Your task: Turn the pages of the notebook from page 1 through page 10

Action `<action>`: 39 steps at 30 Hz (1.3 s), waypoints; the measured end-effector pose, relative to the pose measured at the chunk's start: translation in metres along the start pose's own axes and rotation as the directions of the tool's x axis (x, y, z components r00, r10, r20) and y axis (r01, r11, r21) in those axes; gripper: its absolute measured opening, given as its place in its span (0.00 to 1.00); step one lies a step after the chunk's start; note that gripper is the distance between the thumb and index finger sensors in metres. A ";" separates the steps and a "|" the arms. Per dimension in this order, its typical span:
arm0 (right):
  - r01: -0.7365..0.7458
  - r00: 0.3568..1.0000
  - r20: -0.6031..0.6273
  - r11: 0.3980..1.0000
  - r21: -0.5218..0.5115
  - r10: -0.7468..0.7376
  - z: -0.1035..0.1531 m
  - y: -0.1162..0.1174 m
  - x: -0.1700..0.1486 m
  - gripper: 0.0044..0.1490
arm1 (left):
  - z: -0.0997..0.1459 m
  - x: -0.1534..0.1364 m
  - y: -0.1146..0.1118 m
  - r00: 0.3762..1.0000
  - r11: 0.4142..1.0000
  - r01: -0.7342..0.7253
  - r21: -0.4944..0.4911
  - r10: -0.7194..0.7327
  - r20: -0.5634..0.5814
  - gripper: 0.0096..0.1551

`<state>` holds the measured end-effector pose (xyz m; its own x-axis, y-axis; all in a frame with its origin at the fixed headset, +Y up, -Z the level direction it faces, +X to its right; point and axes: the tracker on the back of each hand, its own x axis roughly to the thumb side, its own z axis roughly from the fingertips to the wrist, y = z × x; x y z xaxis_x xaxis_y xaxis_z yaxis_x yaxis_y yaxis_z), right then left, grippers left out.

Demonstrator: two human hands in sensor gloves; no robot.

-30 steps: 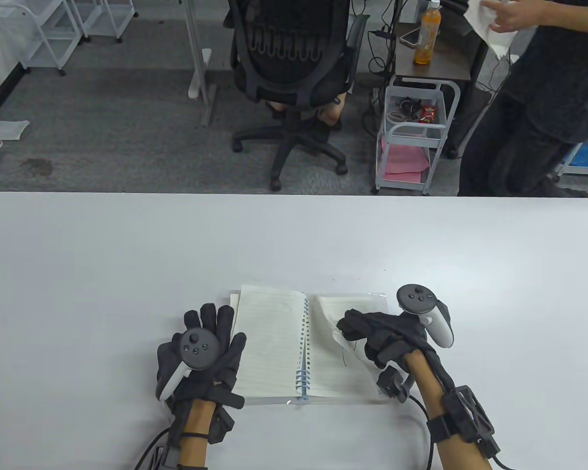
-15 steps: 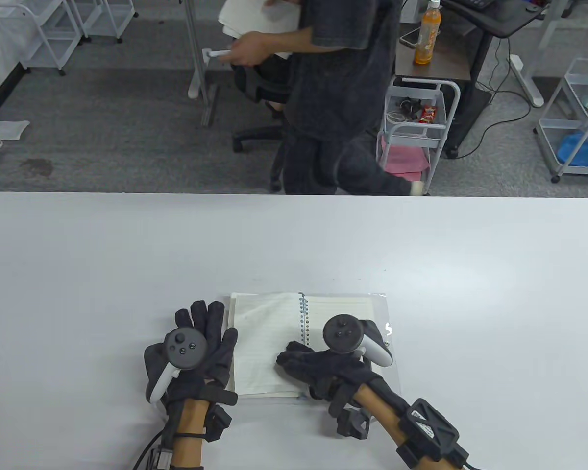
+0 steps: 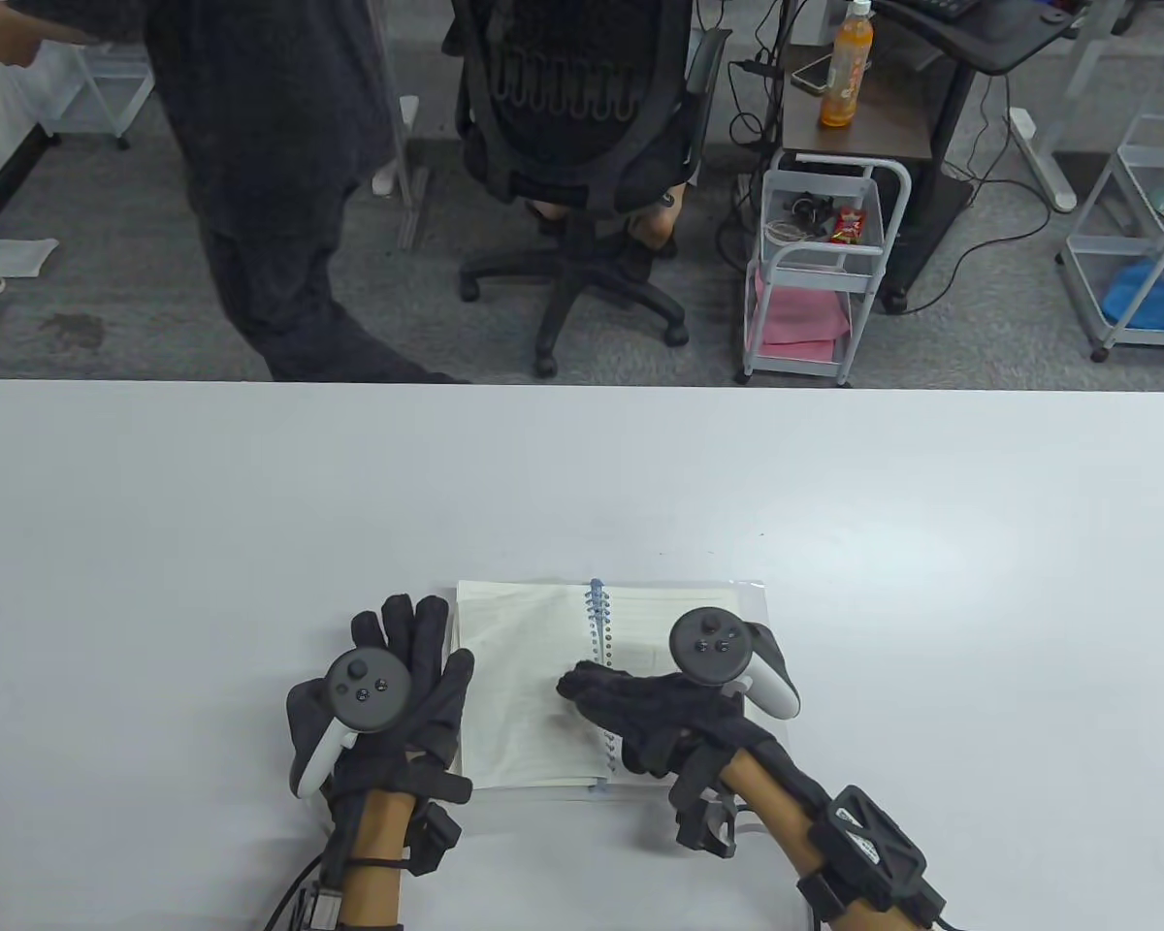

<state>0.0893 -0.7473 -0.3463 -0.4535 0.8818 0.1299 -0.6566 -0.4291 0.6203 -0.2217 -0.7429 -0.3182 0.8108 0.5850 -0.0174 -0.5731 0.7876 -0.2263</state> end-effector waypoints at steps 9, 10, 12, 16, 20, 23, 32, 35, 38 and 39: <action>-0.046 0.999 -0.025 0.968 -0.247 0.041 0.036 -0.055 -0.005 0.35 | -0.003 0.004 -0.007 0.999 0.999 0.044 -0.022 -0.044 0.002 0.41; -0.063 0.998 -0.032 0.961 -0.268 0.056 0.041 -0.058 -0.005 0.35 | -0.003 0.004 -0.008 0.999 0.999 0.048 -0.024 -0.048 0.003 0.42; -0.142 0.990 -0.076 0.924 -0.354 0.122 0.060 -0.069 -0.009 0.35 | -0.004 0.006 -0.010 0.998 0.998 0.059 -0.031 -0.059 0.005 0.41; -0.271 0.960 -0.199 0.846 -0.459 0.199 0.095 -0.080 -0.031 0.35 | -0.005 0.009 -0.014 0.996 0.995 0.094 -0.039 -0.094 0.010 0.41; -0.419 0.898 -0.341 0.780 -0.465 0.278 0.120 -0.085 -0.056 0.35 | -0.006 0.013 -0.018 0.990 0.989 0.139 -0.042 -0.138 0.017 0.41; -0.510 0.842 -0.437 0.729 -0.456 0.316 0.126 -0.085 -0.068 0.36 | -0.007 0.015 -0.022 0.986 0.984 0.168 -0.057 -0.167 0.019 0.41; -0.580 0.778 -0.523 0.718 -0.385 0.348 0.123 -0.081 -0.080 0.40 | -0.008 0.020 -0.029 0.974 0.972 0.227 -0.066 -0.225 0.033 0.41; -0.599 0.762 -0.534 0.710 -0.369 0.366 0.122 -0.078 -0.080 0.41 | -0.008 0.020 -0.029 0.971 0.969 0.237 -0.063 -0.235 0.034 0.41; -0.613 0.754 -0.531 0.706 -0.355 0.387 0.120 -0.073 -0.078 0.41 | -0.009 0.021 -0.030 0.970 0.968 0.243 -0.064 -0.241 0.036 0.41; -0.615 0.752 -0.530 0.707 -0.350 0.392 0.119 -0.072 -0.078 0.41 | -0.009 0.021 -0.030 0.969 0.967 0.247 -0.064 -0.245 0.037 0.41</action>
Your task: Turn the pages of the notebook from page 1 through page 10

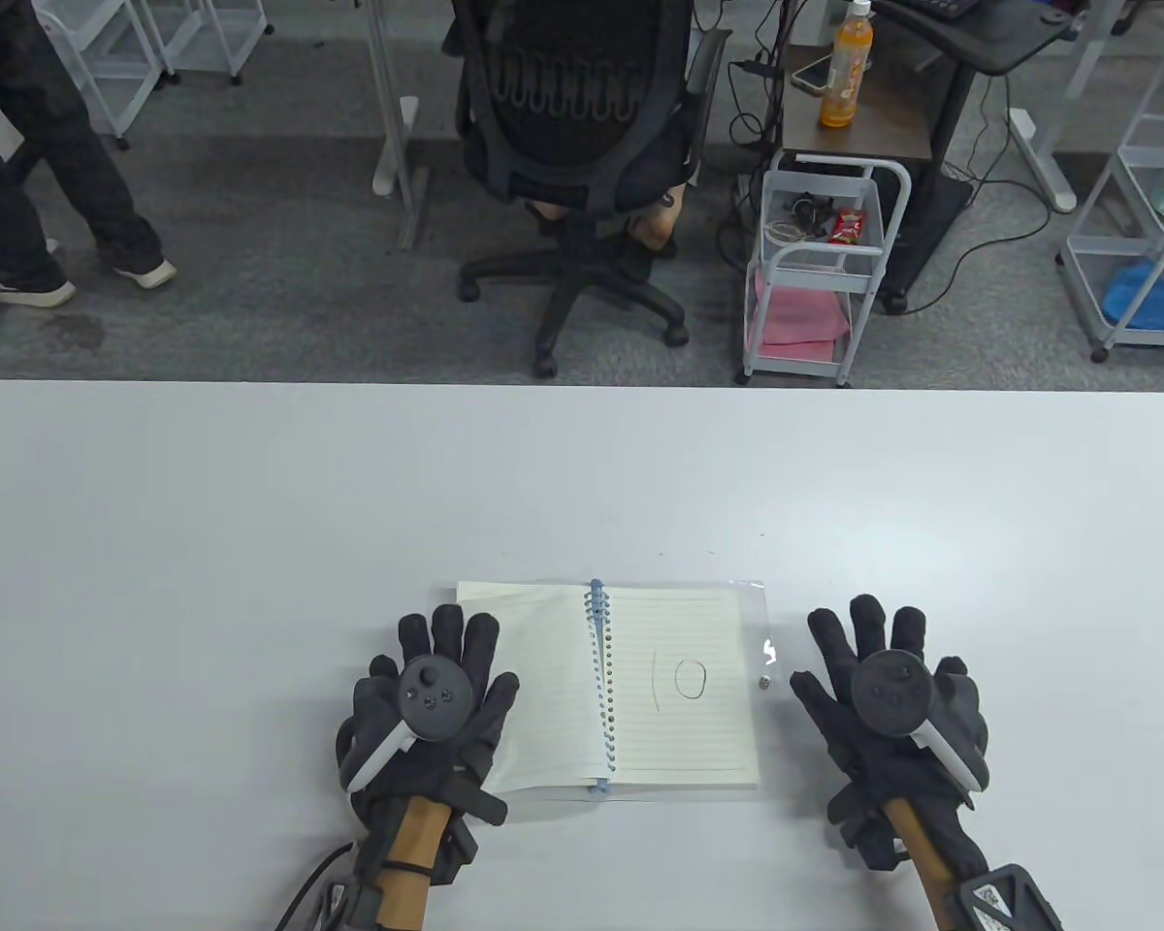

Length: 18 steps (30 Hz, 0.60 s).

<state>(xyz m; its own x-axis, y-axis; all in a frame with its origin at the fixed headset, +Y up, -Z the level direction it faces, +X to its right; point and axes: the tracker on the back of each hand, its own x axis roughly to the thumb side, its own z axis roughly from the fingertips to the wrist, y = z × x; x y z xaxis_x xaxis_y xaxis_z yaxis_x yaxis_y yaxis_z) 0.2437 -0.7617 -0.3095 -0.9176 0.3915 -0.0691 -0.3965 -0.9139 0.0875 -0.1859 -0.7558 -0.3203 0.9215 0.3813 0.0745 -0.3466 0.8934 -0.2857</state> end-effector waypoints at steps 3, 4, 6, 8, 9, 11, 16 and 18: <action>-0.012 1.000 0.014 1.000 -0.005 0.013 0.001 0.002 0.004 0.40 | -0.001 0.001 -0.001 1.000 1.000 0.011 -0.007 -0.011 0.003 0.41; -0.019 1.000 0.019 1.000 -0.005 0.019 0.001 0.003 0.006 0.40 | -0.001 0.002 -0.001 1.000 1.000 0.012 -0.006 -0.012 0.005 0.41; -0.028 0.999 0.024 1.000 0.002 0.028 0.002 0.005 0.008 0.40 | -0.001 0.002 -0.001 1.000 1.000 0.013 -0.008 -0.013 0.006 0.41; -0.031 0.999 0.032 1.000 0.001 0.031 0.002 0.006 0.010 0.40 | -0.001 0.002 -0.001 1.000 1.000 0.014 -0.011 -0.014 0.005 0.41; -0.037 0.999 0.034 0.999 0.004 0.037 0.002 0.007 0.011 0.40 | -0.001 0.002 -0.001 1.000 1.000 0.012 -0.011 -0.012 0.005 0.41; -0.044 0.998 0.039 0.999 0.005 0.044 0.003 0.009 0.013 0.40 | -0.001 0.002 -0.001 1.000 1.000 0.007 -0.011 -0.007 0.005 0.41; -0.053 0.998 0.043 0.999 0.008 0.052 0.003 0.010 0.015 0.40 | -0.001 0.002 -0.001 1.000 1.000 -0.001 -0.014 0.001 0.003 0.41; -0.054 0.998 0.037 0.998 0.010 0.054 0.004 0.010 0.015 0.40 | -0.001 0.001 -0.001 1.000 1.000 -0.006 -0.016 0.006 0.001 0.41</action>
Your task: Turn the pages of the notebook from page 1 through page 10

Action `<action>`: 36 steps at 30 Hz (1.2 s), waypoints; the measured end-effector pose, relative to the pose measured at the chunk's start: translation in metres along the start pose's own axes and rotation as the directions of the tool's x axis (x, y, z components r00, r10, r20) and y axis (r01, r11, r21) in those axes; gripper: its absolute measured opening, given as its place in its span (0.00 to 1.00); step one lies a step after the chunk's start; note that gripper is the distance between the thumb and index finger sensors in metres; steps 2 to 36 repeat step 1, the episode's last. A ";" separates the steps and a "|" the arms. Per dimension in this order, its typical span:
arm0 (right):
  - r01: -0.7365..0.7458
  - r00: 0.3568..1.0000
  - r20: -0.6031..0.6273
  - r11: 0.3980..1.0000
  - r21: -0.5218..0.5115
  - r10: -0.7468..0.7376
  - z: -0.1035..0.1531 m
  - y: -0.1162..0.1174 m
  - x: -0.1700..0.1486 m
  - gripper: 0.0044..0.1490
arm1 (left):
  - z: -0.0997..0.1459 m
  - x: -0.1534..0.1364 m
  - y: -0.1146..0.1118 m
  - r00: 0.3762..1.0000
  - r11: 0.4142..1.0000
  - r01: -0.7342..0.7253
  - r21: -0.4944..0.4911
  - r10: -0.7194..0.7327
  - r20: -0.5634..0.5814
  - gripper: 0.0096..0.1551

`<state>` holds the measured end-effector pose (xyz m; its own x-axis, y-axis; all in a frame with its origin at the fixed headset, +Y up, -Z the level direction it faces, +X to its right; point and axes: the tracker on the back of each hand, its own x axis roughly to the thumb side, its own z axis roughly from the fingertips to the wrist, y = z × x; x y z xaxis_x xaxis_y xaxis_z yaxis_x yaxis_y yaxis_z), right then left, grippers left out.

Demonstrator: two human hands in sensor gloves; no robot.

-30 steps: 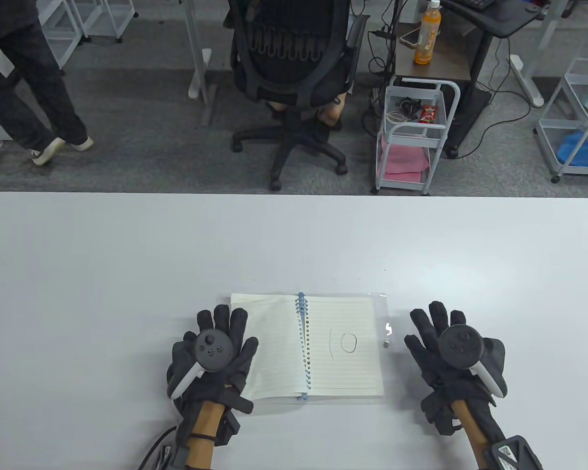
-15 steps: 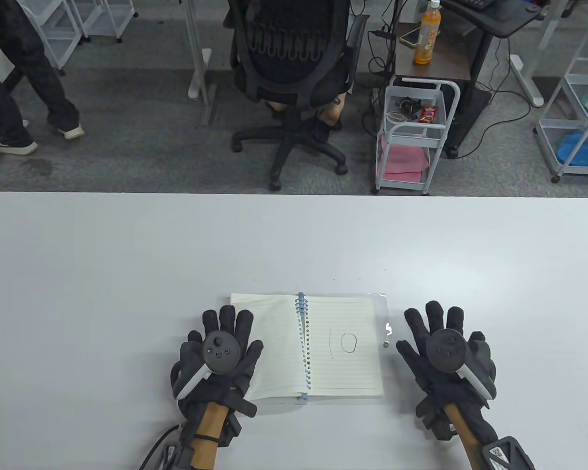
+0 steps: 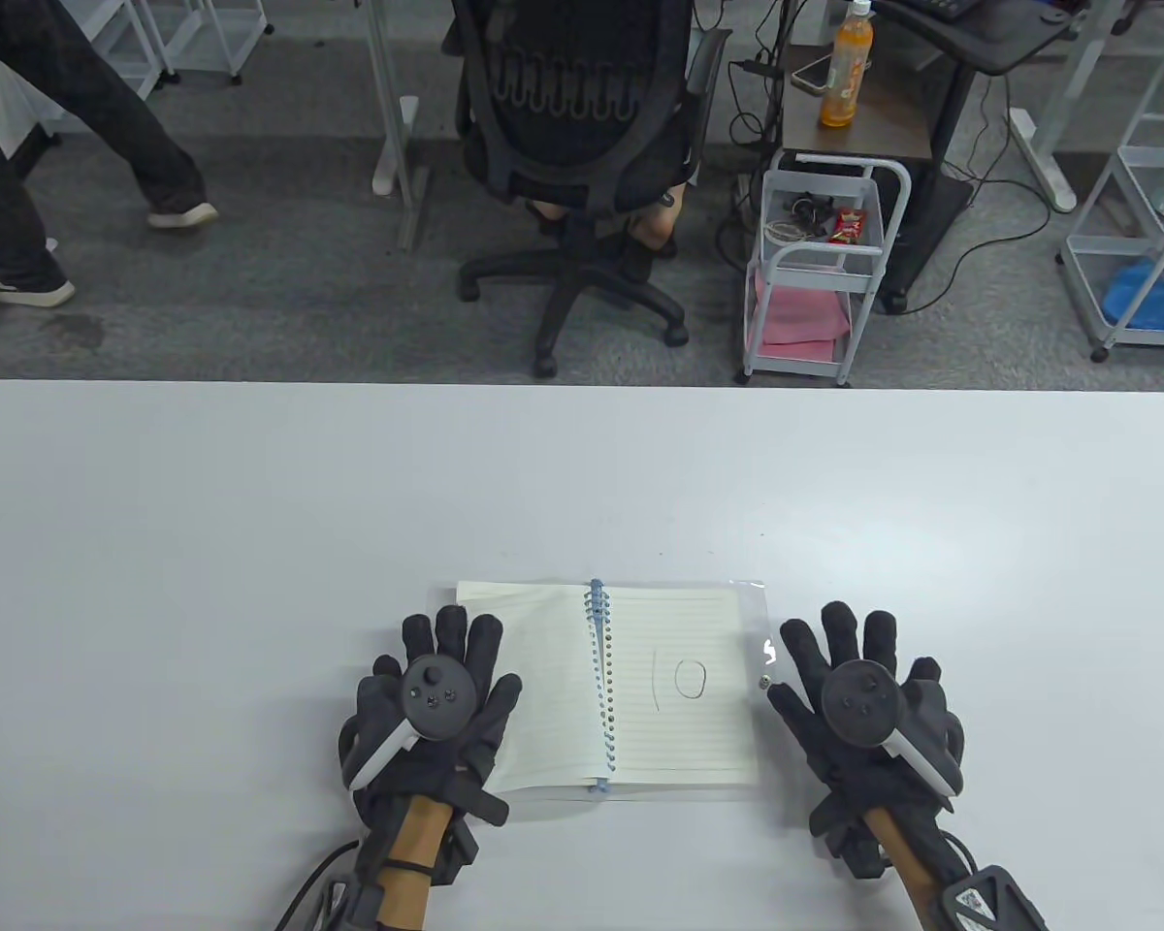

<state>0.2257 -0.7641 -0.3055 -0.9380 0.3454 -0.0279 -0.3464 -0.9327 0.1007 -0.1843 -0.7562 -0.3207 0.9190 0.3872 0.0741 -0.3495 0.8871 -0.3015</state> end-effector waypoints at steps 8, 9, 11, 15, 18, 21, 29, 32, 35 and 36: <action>-0.002 1.000 -0.002 1.000 0.000 0.002 0.000 0.000 0.000 0.40 | 0.000 0.000 0.000 1.000 1.000 -0.001 0.000 0.001 0.000 0.41; -0.002 1.000 -0.002 1.000 0.000 0.002 0.000 0.000 0.000 0.40 | 0.000 0.000 0.000 1.000 1.000 -0.001 0.000 0.001 0.000 0.41; -0.002 1.000 -0.002 1.000 0.000 0.002 0.000 0.000 0.000 0.40 | 0.000 0.000 0.000 1.000 1.000 -0.001 0.000 0.001 0.000 0.41; -0.002 1.000 -0.002 1.000 0.000 0.002 0.000 0.000 0.000 0.40 | 0.000 0.000 0.000 1.000 1.000 -0.001 0.000 0.001 0.000 0.41; -0.002 1.000 -0.002 1.000 0.000 0.002 0.000 0.000 0.000 0.40 | 0.000 0.000 0.000 1.000 1.000 -0.001 0.000 0.001 0.000 0.41; -0.002 1.000 -0.002 1.000 0.000 0.002 0.000 0.000 0.000 0.40 | 0.000 0.000 0.000 1.000 1.000 -0.001 0.000 0.001 0.000 0.41; -0.002 1.000 -0.002 1.000 0.000 0.002 0.000 0.000 0.000 0.40 | 0.000 0.000 0.000 1.000 1.000 -0.001 0.000 0.001 0.000 0.41; -0.002 1.000 -0.002 1.000 0.000 0.002 0.000 0.000 0.000 0.40 | 0.000 0.000 0.000 1.000 1.000 -0.001 0.000 0.001 0.000 0.41; -0.002 1.000 -0.002 1.000 0.000 0.002 0.000 0.000 0.000 0.40 | 0.000 0.000 0.000 1.000 1.000 -0.001 0.000 0.001 0.000 0.41; -0.002 1.000 -0.002 1.000 0.000 0.002 0.000 0.000 0.000 0.40 | 0.000 0.000 0.000 1.000 1.000 -0.001 0.000 0.001 0.000 0.41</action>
